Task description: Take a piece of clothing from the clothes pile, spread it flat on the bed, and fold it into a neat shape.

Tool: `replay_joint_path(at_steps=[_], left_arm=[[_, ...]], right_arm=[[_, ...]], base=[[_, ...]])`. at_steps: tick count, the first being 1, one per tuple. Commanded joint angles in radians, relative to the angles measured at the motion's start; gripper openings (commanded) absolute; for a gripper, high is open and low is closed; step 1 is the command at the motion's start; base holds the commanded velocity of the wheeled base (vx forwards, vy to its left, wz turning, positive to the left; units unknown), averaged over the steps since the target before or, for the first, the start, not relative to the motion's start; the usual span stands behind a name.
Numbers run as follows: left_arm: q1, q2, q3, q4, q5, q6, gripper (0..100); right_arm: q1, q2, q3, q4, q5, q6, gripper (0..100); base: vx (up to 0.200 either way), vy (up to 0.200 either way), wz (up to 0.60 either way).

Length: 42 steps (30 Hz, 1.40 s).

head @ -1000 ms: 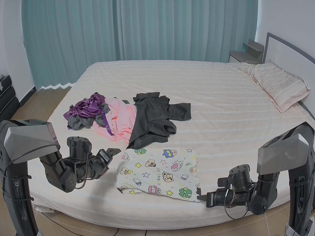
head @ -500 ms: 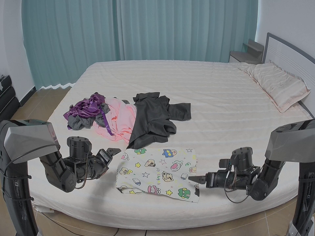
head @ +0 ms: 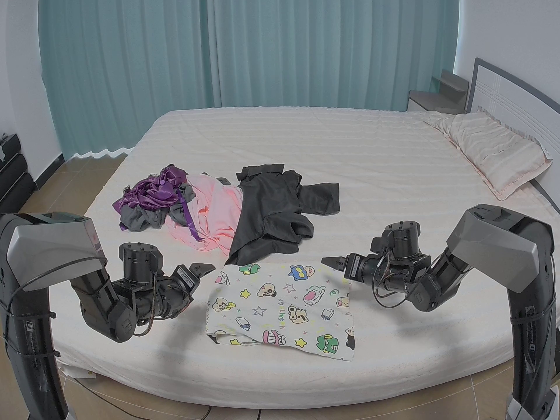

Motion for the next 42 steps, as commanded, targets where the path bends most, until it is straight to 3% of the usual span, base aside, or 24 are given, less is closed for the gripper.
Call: replay_joint_path(at_steps=[1, 19, 20, 42], left_arm=[[0.001, 0.002, 0.0, 0.0, 0.0, 0.0, 100], [-0.001, 0.002, 0.0, -0.002, 0.001, 0.0, 100], [0.001, 0.002, 0.0, -0.002, 0.001, 0.0, 100], [-0.001, 0.008, 0.0, -0.003, 0.015, 0.0, 100]], right_arm=[[-0.017, 0.07, -0.053, 0.017, -0.005, 0.004, 100], [0.006, 0.145, -0.176, 0.103, -0.064, 0.008, 100], [0.005, 0.142, -0.174, 0.103, -0.067, 0.008, 0], [-0.049, 0.14, -0.203, 0.102, -0.119, 0.036, 0]], base=[[0.0, 0.0, 0.0], [0.0, 0.0, 0.0], [0.0, 0.0, 0.0], [0.0, 0.0, 0.0]])
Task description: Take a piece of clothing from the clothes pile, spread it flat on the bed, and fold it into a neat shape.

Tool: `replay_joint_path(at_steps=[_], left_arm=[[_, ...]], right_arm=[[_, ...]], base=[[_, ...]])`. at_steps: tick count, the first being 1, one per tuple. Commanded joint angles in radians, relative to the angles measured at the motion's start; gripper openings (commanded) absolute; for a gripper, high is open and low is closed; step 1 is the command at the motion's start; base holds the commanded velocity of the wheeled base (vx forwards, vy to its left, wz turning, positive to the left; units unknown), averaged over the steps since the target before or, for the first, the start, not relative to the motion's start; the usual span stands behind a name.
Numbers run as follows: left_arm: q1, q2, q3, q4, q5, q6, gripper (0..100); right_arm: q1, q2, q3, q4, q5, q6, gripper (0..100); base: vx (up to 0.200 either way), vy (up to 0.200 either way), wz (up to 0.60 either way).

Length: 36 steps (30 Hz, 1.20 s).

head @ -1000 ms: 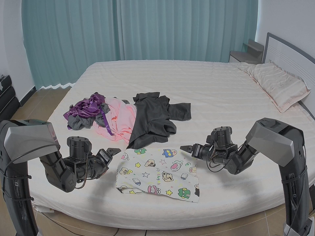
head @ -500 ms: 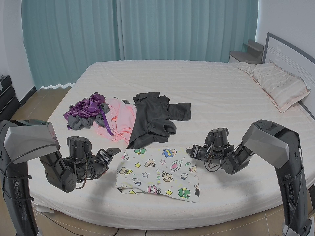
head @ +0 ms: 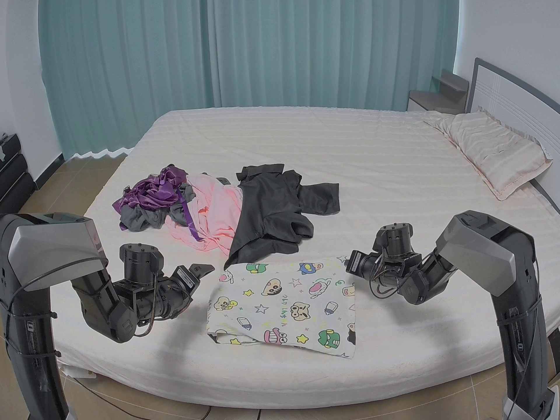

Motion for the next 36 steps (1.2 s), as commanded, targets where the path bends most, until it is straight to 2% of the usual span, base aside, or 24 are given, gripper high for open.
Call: replay_joint_path(at_steps=[1, 7, 8, 17, 19, 21, 23, 24, 26, 28, 29, 32, 33, 35, 36], left_arm=[[0.0, 0.002, 0.0, 0.0, 0.0, -0.001, 100], [0.0, 0.002, 0.0, 0.0, 0.0, -0.001, 100], [0.0, 0.002, 0.0, 0.0, 0.0, -0.001, 100], [0.002, -0.002, 0.003, -0.002, 0.0, -0.005, 100], [0.005, -0.008, 0.012, -0.014, 0.001, -0.027, 100], [0.011, -0.008, 0.009, -0.034, 0.003, -0.055, 100], [0.041, -0.026, 0.015, -0.085, 0.008, -0.071, 100], [0.043, -0.031, 0.017, -0.088, 0.009, -0.071, 100], [0.08, -0.132, 0.069, -0.135, 0.011, -0.067, 100], [0.092, -0.221, 0.106, -0.161, 0.014, -0.038, 100], [0.11, -0.295, 0.135, -0.174, 0.023, 0.011, 100], [0.126, -0.362, 0.166, -0.178, 0.037, 0.067, 100], [0.129, -0.479, 0.21, -0.178, 0.05, 0.146, 100], [0.129, -0.54, 0.232, -0.177, 0.058, 0.176, 100], [0.129, -0.672, 0.276, -0.169, 0.067, 0.222, 100]], right_arm=[[-0.006, 0.002, -0.004, 0.0, -0.001, 0.002, 0], [-0.004, 0.002, -0.002, 0.003, -0.001, 0.002, 0], [-0.004, 0.0, -0.002, 0.005, -0.001, 0.002, 100], [-0.045, -0.044, 0.037, -0.003, -0.021, 0.025, 100], [-0.062, -0.123, 0.11, -0.017, -0.032, 0.048, 100], [-0.076, -0.19, 0.179, -0.041, -0.033, 0.05, 100], [-0.093, -0.313, 0.32, -0.104, -0.035, 0.044, 100], [-0.095, -0.32, 0.329, -0.109, -0.035, 0.044, 100], [-0.107, -0.497, 0.519, -0.187, -0.04, 0.039, 100], [-0.108, -0.643, 0.663, -0.224, -0.053, 0.027, 100], [-0.107, -0.748, 0.755, -0.242, -0.073, 0.005, 100], [-0.104, -0.848, 0.834, -0.256, -0.093, -0.013, 100], [-0.099, -0.997, 0.933, -0.259, -0.119, -0.048, 100], [-0.098, -1.069, 0.97, -0.248, -0.132, -0.071, 100], [-0.098, -1.204, 1.041, -0.234, -0.155, -0.131, 100]], base=[[0.0, 0.0, 0.0], [0.0, 0.0, 0.0], [0.0, 0.0, 0.0], [0.0, 0.0, 0.0], [0.0, 0.0, 0.0], [0.0, 0.0, 0.0], [0.0, 0.0, 0.0], [0.0, 0.0, 0.0], [0.0, 0.0, 0.0], [0.0, 0.0, 0.0], [0.0, 0.0, 0.0], [0.0, 0.0, 0.0], [0.0, 0.0, 0.0], [0.0, 0.0, 0.0], [0.0, 0.0, 0.0]])
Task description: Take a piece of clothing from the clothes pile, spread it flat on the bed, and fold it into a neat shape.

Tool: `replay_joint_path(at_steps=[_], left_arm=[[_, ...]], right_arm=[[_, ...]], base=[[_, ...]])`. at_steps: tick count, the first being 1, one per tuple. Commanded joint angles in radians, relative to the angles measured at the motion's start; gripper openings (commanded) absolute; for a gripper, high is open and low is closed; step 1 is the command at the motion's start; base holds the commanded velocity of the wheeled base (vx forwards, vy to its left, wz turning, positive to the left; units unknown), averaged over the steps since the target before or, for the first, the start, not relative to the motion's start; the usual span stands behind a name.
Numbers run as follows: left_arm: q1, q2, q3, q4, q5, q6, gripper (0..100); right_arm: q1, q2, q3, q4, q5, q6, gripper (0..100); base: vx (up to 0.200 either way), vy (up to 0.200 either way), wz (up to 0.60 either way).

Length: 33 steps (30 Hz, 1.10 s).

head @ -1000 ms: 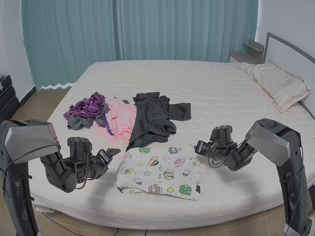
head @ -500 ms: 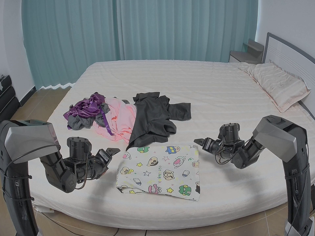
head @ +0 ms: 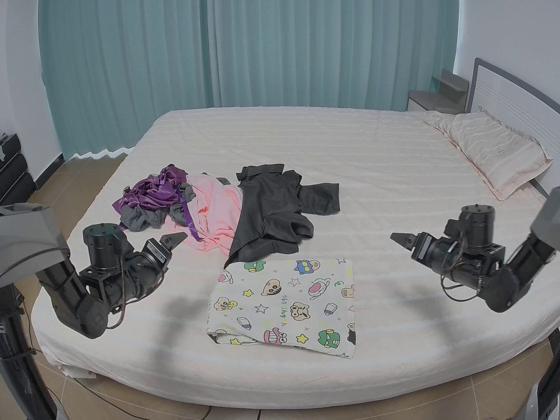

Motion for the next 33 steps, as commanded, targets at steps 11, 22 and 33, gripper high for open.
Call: replay_joint_path(at_steps=[11, 22, 33], left_arm=[[0.077, -1.164, 0.358, 0.25, 0.047, 0.368, 100], [0.078, -1.753, 0.243, 0.965, 0.112, 0.66, 100], [0.109, -2.004, 0.285, 1.172, 0.153, 0.85, 100]], right_arm=[[-0.087, -1.353, 0.567, 0.336, -0.103, -0.293, 100], [-0.196, -1.854, 0.472, 0.971, -0.089, -0.394, 100], [-0.236, -2.015, 0.512, 1.175, -0.15, -0.595, 100]], base=[[0.0, 0.0, 0.0], [0.0, 0.0, 0.0], [0.0, 0.0, 0.0]])
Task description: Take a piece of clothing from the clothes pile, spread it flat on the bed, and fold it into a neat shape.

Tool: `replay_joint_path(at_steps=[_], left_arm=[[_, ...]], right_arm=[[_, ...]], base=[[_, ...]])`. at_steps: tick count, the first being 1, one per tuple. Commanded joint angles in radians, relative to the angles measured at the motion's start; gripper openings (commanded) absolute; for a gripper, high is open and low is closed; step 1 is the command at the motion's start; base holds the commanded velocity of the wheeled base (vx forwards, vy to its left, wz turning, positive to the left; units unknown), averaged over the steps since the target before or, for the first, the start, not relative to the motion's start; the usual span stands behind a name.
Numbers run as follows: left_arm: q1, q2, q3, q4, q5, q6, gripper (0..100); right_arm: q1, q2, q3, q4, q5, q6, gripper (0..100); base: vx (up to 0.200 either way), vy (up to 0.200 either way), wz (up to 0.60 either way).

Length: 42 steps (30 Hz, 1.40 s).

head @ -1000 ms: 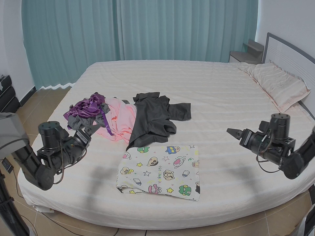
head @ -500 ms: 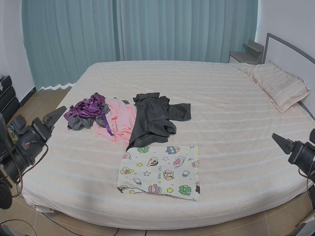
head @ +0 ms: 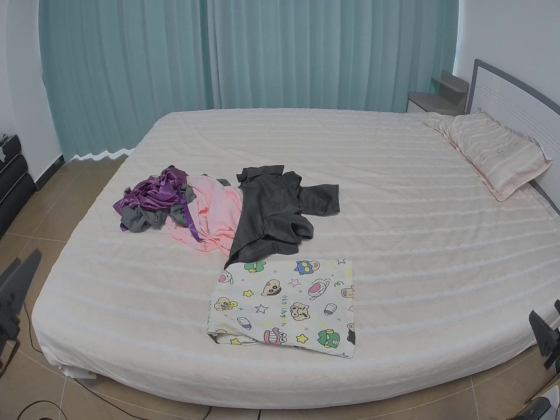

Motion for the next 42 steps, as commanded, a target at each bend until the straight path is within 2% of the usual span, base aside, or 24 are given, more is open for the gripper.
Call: replay_joint_path(at_steps=[1, 5, 7, 8, 9, 10, 13, 16, 29, 32, 35, 38, 40, 42], left_arm=[[0.038, -0.531, 0.037, 0.346, 0.059, 0.254, 100], [0.07, -0.613, 0.158, 0.351, 0.069, 0.423, 100], [0.07, -0.613, 0.206, 0.31, 0.073, 0.454, 100], [0.07, -0.613, 0.215, 0.299, 0.073, 0.454, 100], [0.07, -0.613, 0.273, 0.239, 0.072, 0.46, 100], [0.07, -0.613, 0.291, 0.23, 0.072, 0.461, 100], [0.07, -0.613, 0.291, 0.339, 0.067, 0.448, 100], [0.07, -0.613, 0.291, 0.379, 0.064, 0.422, 100], [0.07, -0.613, 0.291, 0.385, 0.033, 0.392, 100], [0.07, -0.613, 0.291, 0.383, 0.038, 0.391, 100], [0.07, -0.613, 0.291, 0.382, 0.061, 0.396, 100], [0.07, -0.613, 0.291, 0.382, 0.078, 0.392, 100], [0.07, -0.613, 0.291, 0.382, 0.079, 0.392, 100], [0.07, -0.613, 0.291, 0.382, 0.076, 0.388, 100]], right_arm=[[-0.086, -0.425, 0.057, 0.3, -0.052, -0.174, 100], [-0.086, -0.425, 0.106, 0.225, -0.032, -0.19, 100], [-0.086, -0.425, 0.151, 0.124, -0.021, -0.23, 100], [-0.086, -0.425, 0.158, 0.101, -0.018, -0.234, 100], [-0.086, -0.425, 0.186, 0.017, 0.005, -0.245, 100], [-0.086, -0.425, 0.186, 0.026, 0.01, -0.239, 100], [-0.086, -0.425, 0.184, 0.044, 0.008, -0.205, 100], [-0.086, -0.425, 0.183, 0.043, -0.012, -0.193, 100], [-0.086, -0.425, 0.172, 0.075, -0.049, -0.191, 100], [-0.086, -0.425, 0.183, 0.04, -0.033, -0.18, 100], [-0.084, -0.425, 0.186, 0.092, 0.04, -0.151, 100], [-0.086, -0.425, 0.183, 0.095, 0.091, -0.231, 100], [-0.086, -0.425, 0.184, 0.093, 0.093, -0.24, 100], [-0.086, -0.425, 0.186, 0.093, 0.085, -0.21, 100]], base=[[0.0, 0.0, 0.0], [0.0, 0.0, 0.0], [0.0, 0.0, 0.0], [0.0, 0.0, 0.0], [0.0, 0.0, 0.0], [0.0, 0.0, 0.0], [0.0, 0.0, 0.0], [0.0, 0.0, 0.0], [0.0, 0.0, 0.0], [0.0, 0.0, 0.0], [0.0, 0.0, 0.0], [0.0, 0.0, 0.0], [0.0, 0.0, 0.0], [0.0, 0.0, 0.0]])
